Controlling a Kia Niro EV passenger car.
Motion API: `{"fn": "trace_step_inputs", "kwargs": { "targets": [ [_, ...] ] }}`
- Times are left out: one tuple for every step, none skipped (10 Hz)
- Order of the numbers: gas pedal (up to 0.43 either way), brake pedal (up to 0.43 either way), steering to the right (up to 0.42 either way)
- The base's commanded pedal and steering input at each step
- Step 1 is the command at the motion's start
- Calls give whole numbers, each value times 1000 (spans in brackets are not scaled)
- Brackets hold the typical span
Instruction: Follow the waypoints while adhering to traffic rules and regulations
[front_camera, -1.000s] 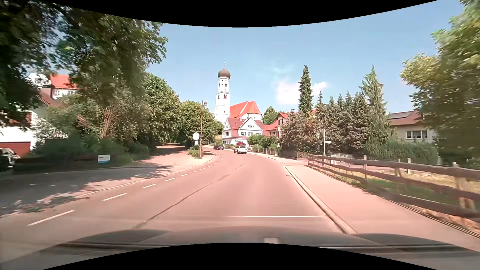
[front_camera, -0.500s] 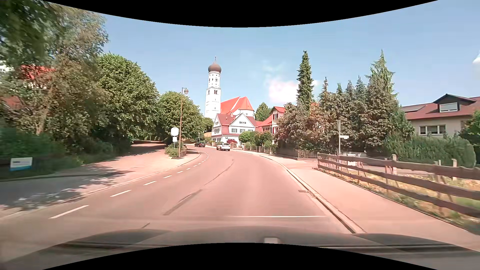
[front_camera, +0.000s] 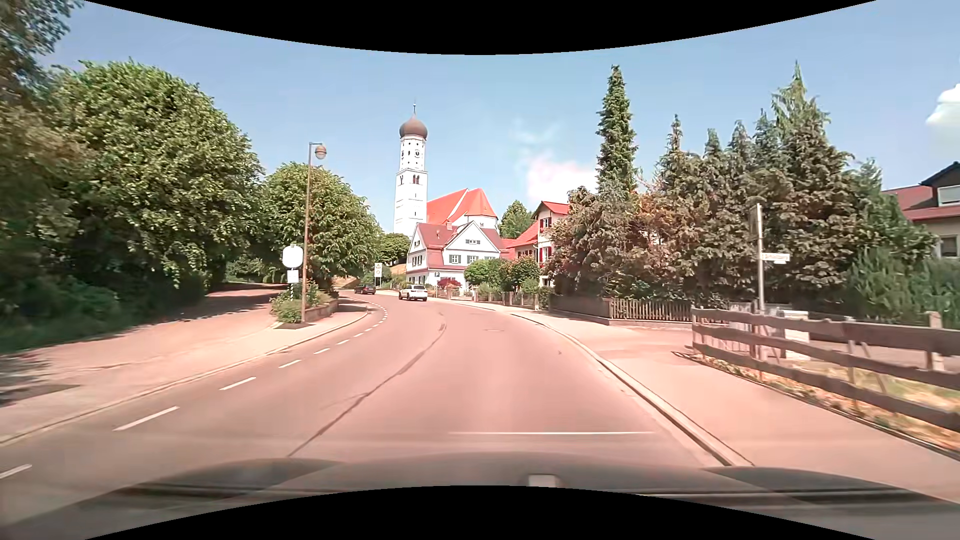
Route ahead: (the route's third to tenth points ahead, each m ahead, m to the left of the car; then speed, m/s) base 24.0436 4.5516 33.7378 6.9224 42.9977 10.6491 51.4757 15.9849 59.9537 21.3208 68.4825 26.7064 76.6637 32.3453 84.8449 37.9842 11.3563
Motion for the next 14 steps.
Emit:
{"fn": "trace_step_inputs", "kwargs": {
  "targets": [
    [138, 0, 0],
    [150, 0, -3],
    [157, 0, -8],
    [157, 0, -15],
    [169, 0, -21],
    [169, 0, -28],
    [169, 0, -37],
    [169, 0, -43],
    [169, 0, -49],
    [169, 0, -52],
    [169, 0, -54],
    [169, 0, -55],
    [169, 0, -55],
    [169, 0, -56]
  ]
}}
